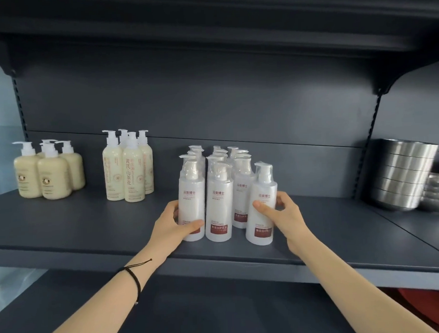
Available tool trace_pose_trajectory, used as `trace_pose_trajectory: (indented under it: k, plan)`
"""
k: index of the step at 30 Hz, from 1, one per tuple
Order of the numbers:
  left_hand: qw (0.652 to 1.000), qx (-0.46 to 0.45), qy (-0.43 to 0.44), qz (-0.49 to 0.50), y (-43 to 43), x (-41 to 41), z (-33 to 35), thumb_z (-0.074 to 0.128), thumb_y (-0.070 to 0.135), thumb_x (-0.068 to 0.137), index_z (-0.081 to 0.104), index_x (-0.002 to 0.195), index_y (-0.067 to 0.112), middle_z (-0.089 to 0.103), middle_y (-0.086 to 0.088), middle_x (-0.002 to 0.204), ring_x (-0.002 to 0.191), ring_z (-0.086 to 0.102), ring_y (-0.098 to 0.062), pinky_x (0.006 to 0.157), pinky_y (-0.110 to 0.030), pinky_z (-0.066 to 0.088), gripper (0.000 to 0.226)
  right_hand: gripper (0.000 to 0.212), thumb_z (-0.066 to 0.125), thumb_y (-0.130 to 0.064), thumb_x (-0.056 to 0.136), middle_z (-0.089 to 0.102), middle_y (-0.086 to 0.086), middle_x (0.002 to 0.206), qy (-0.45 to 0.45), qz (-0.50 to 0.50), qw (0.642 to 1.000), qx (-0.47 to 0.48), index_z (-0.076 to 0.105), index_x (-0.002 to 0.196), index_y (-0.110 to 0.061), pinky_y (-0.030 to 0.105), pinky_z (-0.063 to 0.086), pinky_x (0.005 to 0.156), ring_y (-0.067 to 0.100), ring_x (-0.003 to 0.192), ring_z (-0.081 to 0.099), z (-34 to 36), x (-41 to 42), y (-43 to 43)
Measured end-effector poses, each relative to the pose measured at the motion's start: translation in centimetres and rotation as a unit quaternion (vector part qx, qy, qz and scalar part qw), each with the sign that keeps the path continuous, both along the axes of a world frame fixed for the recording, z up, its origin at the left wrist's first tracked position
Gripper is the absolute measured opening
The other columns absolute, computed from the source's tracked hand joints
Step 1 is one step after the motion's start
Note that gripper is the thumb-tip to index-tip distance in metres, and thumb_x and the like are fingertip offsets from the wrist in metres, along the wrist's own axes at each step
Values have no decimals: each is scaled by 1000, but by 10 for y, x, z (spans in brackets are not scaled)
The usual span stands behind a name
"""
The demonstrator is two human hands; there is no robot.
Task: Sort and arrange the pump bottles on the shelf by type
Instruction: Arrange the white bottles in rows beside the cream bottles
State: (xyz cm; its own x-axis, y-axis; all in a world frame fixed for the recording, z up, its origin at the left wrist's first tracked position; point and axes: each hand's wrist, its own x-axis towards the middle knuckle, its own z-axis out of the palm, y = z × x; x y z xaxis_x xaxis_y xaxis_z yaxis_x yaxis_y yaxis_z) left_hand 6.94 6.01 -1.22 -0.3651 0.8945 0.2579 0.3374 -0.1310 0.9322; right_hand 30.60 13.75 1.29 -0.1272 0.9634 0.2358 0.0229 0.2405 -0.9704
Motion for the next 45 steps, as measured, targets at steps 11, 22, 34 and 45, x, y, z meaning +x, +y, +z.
trace_pose_trajectory:
  k: [11, 22, 34, 45]
  plan:
    - [1000, -1, -16, -4, -2, 0, 1, 76, 20, 78, 43, 133, 21, 54, 6, 130, 108, 50, -7, 98, -31, 40, 65, 33, 77, -34, 77, 61, -8, 105, -2, 7, 1000, 12, 51, 96, -38, 23, 48, 66, 9, 93, 61, -6, -30, -1]
    - [1000, 4, -15, -21, -3, 1, 2, 75, 22, 79, 33, 139, 27, 48, 12, 131, 114, 46, -6, 96, -27, 37, 73, 57, 78, -41, 75, 44, -5, 127, -80, -21, 995, 59, 46, 121, -33, 33, 50, 87, 13, 112, 51, -22, -32, 2]
    - [996, -4, 17, -89, -2, 9, 8, 58, 29, 92, 15, 131, 49, 37, 38, 122, 108, 44, 17, 84, -5, 37, 61, 56, 60, -26, 93, 43, -33, 120, -45, 169, 983, 50, 24, 113, -64, 13, 46, 80, -11, 110, 50, -23, -28, -1]
    - [986, -38, 146, -75, -15, -12, 11, 52, 43, 93, 24, 145, 31, 37, 21, 139, 133, 40, -8, 105, -25, 30, 61, 31, 64, -34, 90, 62, -15, 119, -109, 118, 987, 30, 46, 114, -43, 23, 48, 87, 2, 105, 61, -13, -23, -13]
